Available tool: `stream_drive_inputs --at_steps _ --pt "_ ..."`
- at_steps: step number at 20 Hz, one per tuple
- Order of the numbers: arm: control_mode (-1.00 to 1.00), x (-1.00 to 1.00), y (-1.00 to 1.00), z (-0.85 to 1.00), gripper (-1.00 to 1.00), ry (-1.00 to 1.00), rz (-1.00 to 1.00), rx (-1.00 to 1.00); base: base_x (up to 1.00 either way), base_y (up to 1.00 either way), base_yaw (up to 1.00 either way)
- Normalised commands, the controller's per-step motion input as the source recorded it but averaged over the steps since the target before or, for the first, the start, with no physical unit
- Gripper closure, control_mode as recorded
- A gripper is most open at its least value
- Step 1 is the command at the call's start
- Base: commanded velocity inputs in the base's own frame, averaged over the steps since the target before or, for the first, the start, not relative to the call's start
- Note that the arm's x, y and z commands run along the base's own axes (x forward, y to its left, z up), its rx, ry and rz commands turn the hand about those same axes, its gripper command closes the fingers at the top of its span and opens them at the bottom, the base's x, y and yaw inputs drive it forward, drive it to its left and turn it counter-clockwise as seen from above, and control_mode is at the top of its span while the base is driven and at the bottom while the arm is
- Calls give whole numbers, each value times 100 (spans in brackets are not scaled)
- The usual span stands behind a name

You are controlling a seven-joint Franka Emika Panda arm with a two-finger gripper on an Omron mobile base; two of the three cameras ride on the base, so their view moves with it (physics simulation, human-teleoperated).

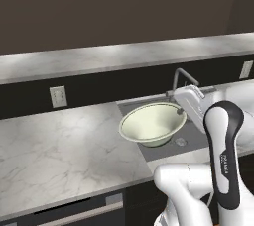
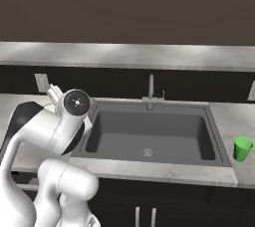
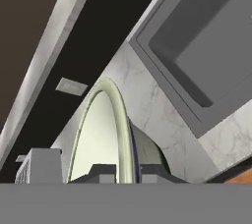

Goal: Pick the cup and bowl from the counter and place them on the counter next to the sink.

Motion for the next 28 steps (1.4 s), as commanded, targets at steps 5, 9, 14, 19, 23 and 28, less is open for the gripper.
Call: stream_drive_inputs --at_steps 5,9,14,19,23,28 --pt "-100 15 52 -4 100 0 0 -9 0 0 0" --pt "-100 48 22 -5 100 0 0 -4 0 0 0" --pt "-100 69 -1 -13 100 0 0 0 0 0 0" --pt "-100 62 0 -11 100 0 0 0 0 0 0" --pt "-100 31 9 -30 100 0 1 0 0 0 0" --pt "-100 6 32 -32 100 0 3 0 0 0 0"
